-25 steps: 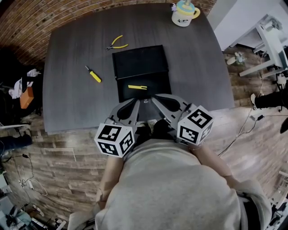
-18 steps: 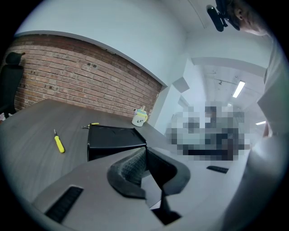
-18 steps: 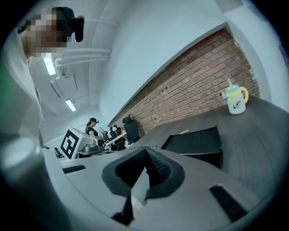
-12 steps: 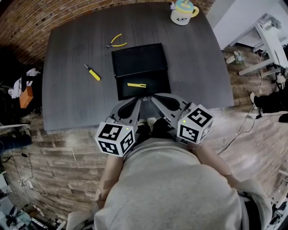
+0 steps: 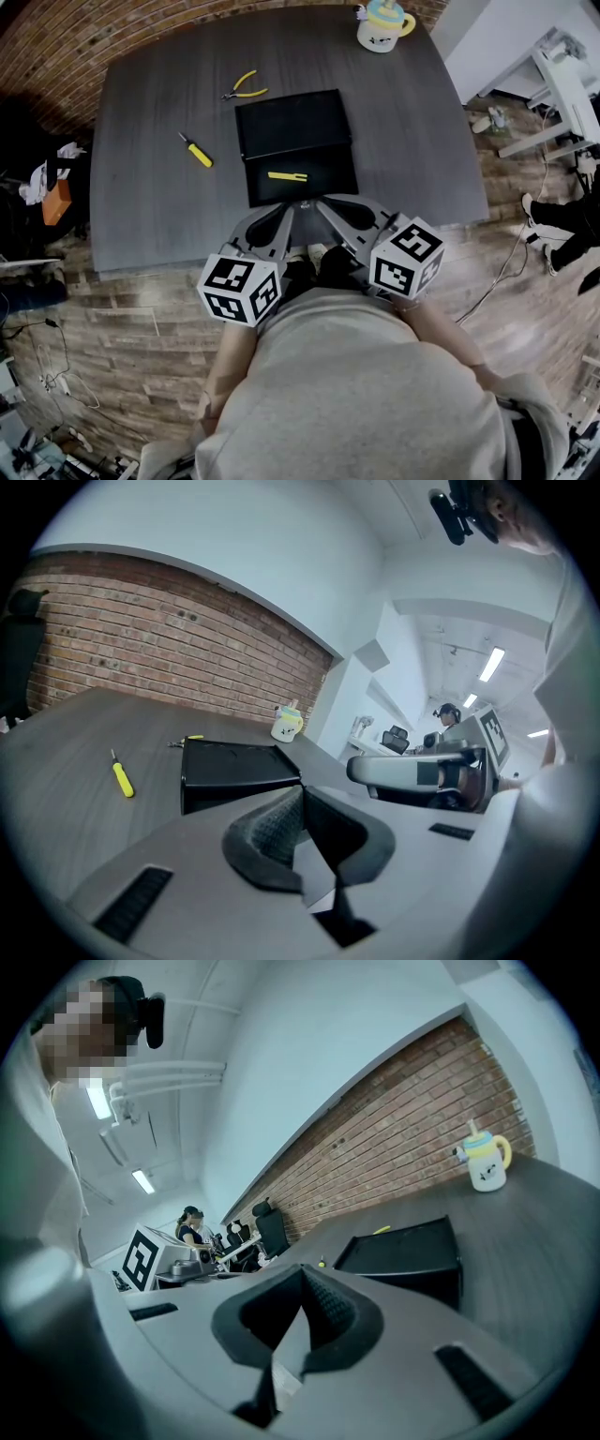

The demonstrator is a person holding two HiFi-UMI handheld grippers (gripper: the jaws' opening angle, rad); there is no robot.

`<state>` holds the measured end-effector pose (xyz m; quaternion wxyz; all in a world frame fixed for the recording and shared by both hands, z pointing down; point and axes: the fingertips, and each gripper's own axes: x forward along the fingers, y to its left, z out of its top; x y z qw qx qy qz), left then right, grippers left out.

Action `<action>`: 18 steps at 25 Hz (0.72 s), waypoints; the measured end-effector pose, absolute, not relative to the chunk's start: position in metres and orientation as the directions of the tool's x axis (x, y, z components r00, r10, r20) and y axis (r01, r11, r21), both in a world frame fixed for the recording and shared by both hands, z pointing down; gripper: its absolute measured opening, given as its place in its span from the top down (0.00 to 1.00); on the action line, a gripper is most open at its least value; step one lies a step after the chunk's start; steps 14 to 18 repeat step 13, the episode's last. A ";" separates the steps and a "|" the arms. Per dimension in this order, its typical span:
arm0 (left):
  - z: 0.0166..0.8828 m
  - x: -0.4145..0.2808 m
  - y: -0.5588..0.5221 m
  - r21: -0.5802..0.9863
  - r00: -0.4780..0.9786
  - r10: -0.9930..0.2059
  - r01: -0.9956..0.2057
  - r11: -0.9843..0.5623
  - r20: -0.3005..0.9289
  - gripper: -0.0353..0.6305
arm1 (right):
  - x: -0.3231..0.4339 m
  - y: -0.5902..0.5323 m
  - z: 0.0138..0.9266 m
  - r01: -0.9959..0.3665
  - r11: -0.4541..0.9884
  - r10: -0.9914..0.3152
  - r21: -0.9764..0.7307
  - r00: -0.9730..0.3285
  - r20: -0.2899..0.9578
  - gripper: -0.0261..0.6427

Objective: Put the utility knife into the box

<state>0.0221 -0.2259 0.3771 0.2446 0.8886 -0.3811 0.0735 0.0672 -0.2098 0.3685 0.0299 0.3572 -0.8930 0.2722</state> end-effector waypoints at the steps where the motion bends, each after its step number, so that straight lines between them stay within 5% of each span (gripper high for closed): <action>1: 0.377 0.021 -0.226 0.379 0.698 -0.642 -0.714 -0.589 0.317 0.91 | 0.067 -0.210 0.369 -0.657 0.593 -0.623 -0.465 -0.741 0.252 0.95; 18: 0.380 0.020 -0.227 0.382 0.692 -0.642 -0.720 -0.580 0.330 0.91 | 0.073 -0.211 0.374 -0.680 0.553 -0.637 -0.481 -0.717 0.282 0.95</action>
